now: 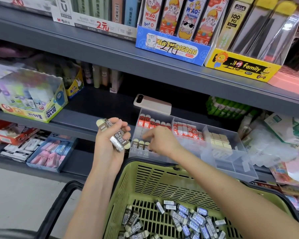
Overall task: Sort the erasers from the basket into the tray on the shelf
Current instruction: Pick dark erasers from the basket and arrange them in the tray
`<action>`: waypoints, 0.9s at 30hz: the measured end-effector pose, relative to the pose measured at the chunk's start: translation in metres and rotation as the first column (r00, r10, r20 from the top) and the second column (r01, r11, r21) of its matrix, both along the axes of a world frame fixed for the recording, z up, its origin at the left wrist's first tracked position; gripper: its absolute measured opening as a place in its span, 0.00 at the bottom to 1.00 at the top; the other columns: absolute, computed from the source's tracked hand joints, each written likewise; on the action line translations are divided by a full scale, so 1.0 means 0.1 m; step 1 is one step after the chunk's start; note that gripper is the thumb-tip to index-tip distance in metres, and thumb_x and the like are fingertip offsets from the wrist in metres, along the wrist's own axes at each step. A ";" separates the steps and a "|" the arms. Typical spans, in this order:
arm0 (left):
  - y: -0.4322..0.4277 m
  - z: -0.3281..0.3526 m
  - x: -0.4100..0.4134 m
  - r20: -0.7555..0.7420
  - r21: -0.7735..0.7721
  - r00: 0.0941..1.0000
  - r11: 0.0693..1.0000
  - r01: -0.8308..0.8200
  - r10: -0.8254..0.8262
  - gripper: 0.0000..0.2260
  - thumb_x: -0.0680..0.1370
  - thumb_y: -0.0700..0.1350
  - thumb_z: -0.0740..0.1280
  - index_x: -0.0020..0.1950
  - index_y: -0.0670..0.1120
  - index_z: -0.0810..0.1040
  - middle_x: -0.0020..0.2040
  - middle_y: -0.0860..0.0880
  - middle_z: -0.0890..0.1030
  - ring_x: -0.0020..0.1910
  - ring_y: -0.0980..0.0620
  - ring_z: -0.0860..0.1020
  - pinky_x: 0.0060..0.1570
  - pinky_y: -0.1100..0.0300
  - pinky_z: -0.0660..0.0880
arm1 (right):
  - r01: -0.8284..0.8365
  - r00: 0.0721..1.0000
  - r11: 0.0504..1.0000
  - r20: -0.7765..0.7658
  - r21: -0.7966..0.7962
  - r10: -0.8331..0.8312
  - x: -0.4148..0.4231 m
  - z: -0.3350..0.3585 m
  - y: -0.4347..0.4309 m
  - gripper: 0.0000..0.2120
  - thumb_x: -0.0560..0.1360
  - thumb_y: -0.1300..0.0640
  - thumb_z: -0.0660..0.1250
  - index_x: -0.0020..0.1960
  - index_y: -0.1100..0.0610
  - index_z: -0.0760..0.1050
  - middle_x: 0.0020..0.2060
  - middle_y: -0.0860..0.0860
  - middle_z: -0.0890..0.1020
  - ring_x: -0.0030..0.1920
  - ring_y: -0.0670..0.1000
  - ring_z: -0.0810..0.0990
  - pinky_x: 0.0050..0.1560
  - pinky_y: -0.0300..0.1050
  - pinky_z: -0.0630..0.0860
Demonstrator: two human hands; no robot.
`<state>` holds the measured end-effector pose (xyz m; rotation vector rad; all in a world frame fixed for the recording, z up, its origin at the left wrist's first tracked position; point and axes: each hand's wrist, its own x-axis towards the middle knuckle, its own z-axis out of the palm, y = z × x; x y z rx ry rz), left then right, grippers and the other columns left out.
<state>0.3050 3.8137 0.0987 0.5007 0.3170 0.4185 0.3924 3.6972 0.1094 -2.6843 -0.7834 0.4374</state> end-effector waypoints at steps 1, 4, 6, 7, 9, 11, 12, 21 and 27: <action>0.00 0.00 0.00 -0.001 -0.043 1.000 0.999 0.005 -0.005 0.08 0.67 0.37 0.69 0.44 0.43 0.74 0.35 0.46 0.79 0.34 0.51 0.79 0.29 0.64 0.74 | -0.028 1.000 0.999 0.008 -0.032 0.028 0.00 0.03 -0.01 0.18 0.72 0.71 0.64 0.57 0.58 0.80 0.58 0.54 0.81 0.56 0.54 0.79 0.59 0.49 0.76; -0.01 -0.01 0.03 0.016 -0.195 1.000 0.981 0.020 -0.017 0.03 0.73 0.35 0.66 0.45 0.41 0.73 0.36 0.45 0.78 0.34 0.51 0.77 0.32 0.63 0.75 | -0.039 0.982 0.999 0.185 -0.021 0.042 -0.04 0.17 -0.03 0.11 0.75 0.62 0.64 0.55 0.54 0.81 0.52 0.52 0.82 0.54 0.54 0.79 0.57 0.50 0.76; 0.00 -0.02 0.05 0.034 -0.240 0.999 0.970 0.021 -0.013 0.02 0.76 0.35 0.64 0.45 0.41 0.72 0.35 0.46 0.76 0.34 0.51 0.78 0.35 0.62 0.76 | 0.021 0.999 0.961 0.036 0.275 -0.032 -0.11 0.29 -0.05 0.08 0.77 0.56 0.64 0.49 0.55 0.81 0.39 0.50 0.83 0.41 0.50 0.81 0.45 0.48 0.79; 0.00 -0.03 0.05 0.049 -0.239 0.999 0.971 0.023 -0.012 0.02 0.76 0.36 0.64 0.44 0.41 0.72 0.34 0.46 0.76 0.34 0.51 0.78 0.38 0.60 0.77 | 0.091 0.988 0.906 -0.150 0.413 -0.030 -0.18 0.36 -0.05 0.09 0.77 0.53 0.65 0.46 0.56 0.81 0.34 0.50 0.82 0.35 0.48 0.81 0.38 0.46 0.80; -0.01 -0.04 0.06 0.075 -0.185 0.997 0.982 0.045 -0.032 0.03 0.73 0.39 0.66 0.43 0.43 0.72 0.34 0.48 0.76 0.36 0.52 0.78 0.44 0.57 0.78 | 0.144 0.943 0.866 -0.332 0.479 0.027 -0.32 0.42 -0.02 0.10 0.75 0.50 0.68 0.43 0.57 0.80 0.30 0.51 0.81 0.31 0.48 0.81 0.32 0.43 0.80; -0.04 -0.03 0.05 0.096 -0.129 0.993 0.989 0.077 -0.065 0.05 0.71 0.41 0.67 0.43 0.43 0.71 0.35 0.49 0.77 0.37 0.52 0.79 0.47 0.56 0.78 | 0.128 0.939 0.883 -0.340 0.452 0.039 -0.43 0.40 0.03 0.08 0.73 0.52 0.70 0.43 0.58 0.79 0.31 0.54 0.82 0.32 0.52 0.82 0.37 0.47 0.82; -0.06 -0.02 0.05 0.108 -0.117 0.992 0.990 0.084 -0.071 0.05 0.71 0.41 0.67 0.43 0.43 0.72 0.35 0.49 0.77 0.38 0.52 0.80 0.46 0.55 0.79 | 0.150 0.936 0.873 -0.351 0.464 0.026 -0.47 0.38 0.06 0.06 0.73 0.55 0.71 0.42 0.58 0.79 0.31 0.55 0.82 0.32 0.52 0.81 0.38 0.48 0.81; 0.00 0.00 0.02 0.084 -0.204 0.995 0.979 -0.030 0.048 0.04 0.74 0.37 0.66 0.39 0.40 0.78 0.36 0.45 0.79 0.43 0.48 0.81 0.46 0.56 0.79 | 0.295 0.928 0.714 -0.368 0.635 -0.057 -0.02 0.57 -0.37 0.05 0.74 0.64 0.69 0.40 0.56 0.78 0.33 0.50 0.79 0.33 0.48 0.77 0.35 0.35 0.77; 0.03 -0.03 0.02 0.099 -0.235 0.994 0.972 -0.029 0.054 0.05 0.71 0.36 0.67 0.45 0.40 0.73 0.37 0.44 0.79 0.41 0.47 0.81 0.43 0.56 0.78 | -0.023 0.973 0.994 -0.228 0.103 0.046 0.06 0.41 -0.33 0.08 0.72 0.66 0.69 0.49 0.59 0.75 0.31 0.51 0.81 0.33 0.51 0.82 0.35 0.39 0.77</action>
